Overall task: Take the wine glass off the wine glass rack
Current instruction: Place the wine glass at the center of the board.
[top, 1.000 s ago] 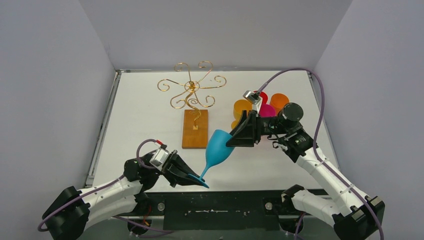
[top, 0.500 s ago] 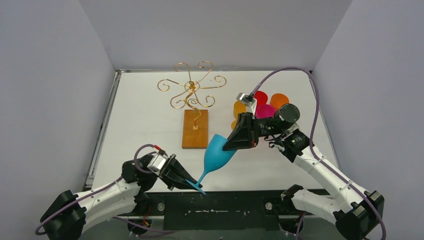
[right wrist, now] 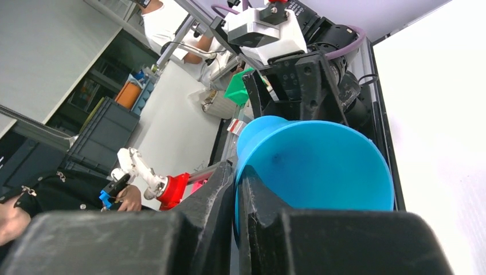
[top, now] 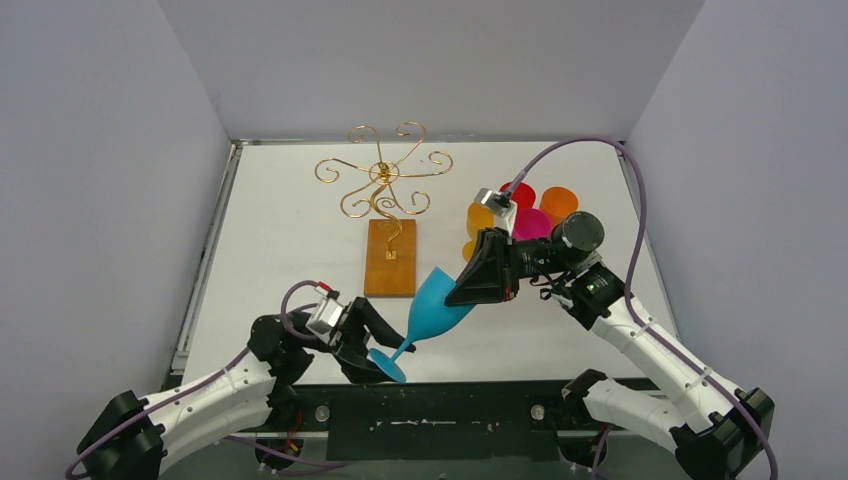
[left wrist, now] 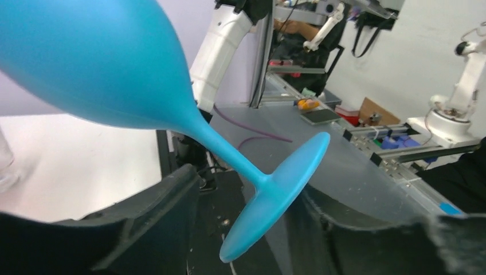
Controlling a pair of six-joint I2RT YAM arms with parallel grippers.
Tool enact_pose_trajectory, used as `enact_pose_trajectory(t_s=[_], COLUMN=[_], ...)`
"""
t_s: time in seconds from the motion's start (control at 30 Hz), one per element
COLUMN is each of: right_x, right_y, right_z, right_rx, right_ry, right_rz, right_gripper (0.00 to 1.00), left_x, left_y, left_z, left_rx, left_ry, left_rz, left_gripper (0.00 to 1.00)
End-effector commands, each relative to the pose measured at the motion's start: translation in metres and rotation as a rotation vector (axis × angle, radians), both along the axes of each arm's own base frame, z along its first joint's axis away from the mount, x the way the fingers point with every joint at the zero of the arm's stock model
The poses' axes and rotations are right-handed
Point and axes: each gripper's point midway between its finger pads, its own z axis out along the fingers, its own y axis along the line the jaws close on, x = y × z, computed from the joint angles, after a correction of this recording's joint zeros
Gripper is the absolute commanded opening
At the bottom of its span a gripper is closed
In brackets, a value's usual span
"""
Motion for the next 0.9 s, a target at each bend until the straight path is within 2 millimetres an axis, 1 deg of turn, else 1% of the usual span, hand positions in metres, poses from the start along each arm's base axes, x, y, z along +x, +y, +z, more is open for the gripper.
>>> enact_pose_trajectory(t_s=[0.0, 0.13, 0.23, 0.37, 0.5, 0.63, 0.77, 0.8, 0.87], right_x=[0.001, 0.004, 0.008, 0.015, 0.022, 0.031, 0.039, 0.042, 0.051], right_y=[0.001, 0.002, 0.003, 0.003, 0.001, -0.002, -0.004, -0.005, -0.007], right_z=[0.008, 0.003, -0.001, -0.004, -0.006, -0.013, -0.019, -0.021, -0.029], right_rx=[0.036, 0.028, 0.010, -0.012, -0.024, -0.062, -0.101, -0.114, -0.157], right_ry=[-0.069, -0.068, -0.066, -0.091, -0.134, -0.153, -0.160, -0.157, -0.143], right_rz=[-0.042, -0.058, -0.078, -0.134, -0.209, -0.287, -0.347, -0.366, -0.427], right_gripper=[0.00, 0.00, 0.00, 0.00, 0.00, 0.00, 0.00, 0.00, 0.00], left_x=[0.022, 0.027, 0.031, 0.035, 0.051, 0.066, 0.097, 0.100, 0.108], left_y=[-0.007, -0.011, -0.013, -0.015, -0.019, -0.019, -0.008, -0.005, 0.003], left_z=[0.011, 0.014, 0.018, 0.025, 0.021, 0.019, 0.015, 0.016, 0.012], left_rx=[0.003, 0.063, 0.086, 0.109, 0.197, 0.258, 0.336, 0.353, 0.399], left_ry=[0.073, 0.094, 0.094, 0.069, 0.116, 0.137, 0.180, 0.172, 0.173], left_rz=[0.112, 0.122, 0.141, 0.162, 0.237, 0.328, 0.536, 0.564, 0.629], left_gripper=[0.57, 0.63, 0.72, 0.75, 0.76, 0.82, 0.87, 0.87, 0.88])
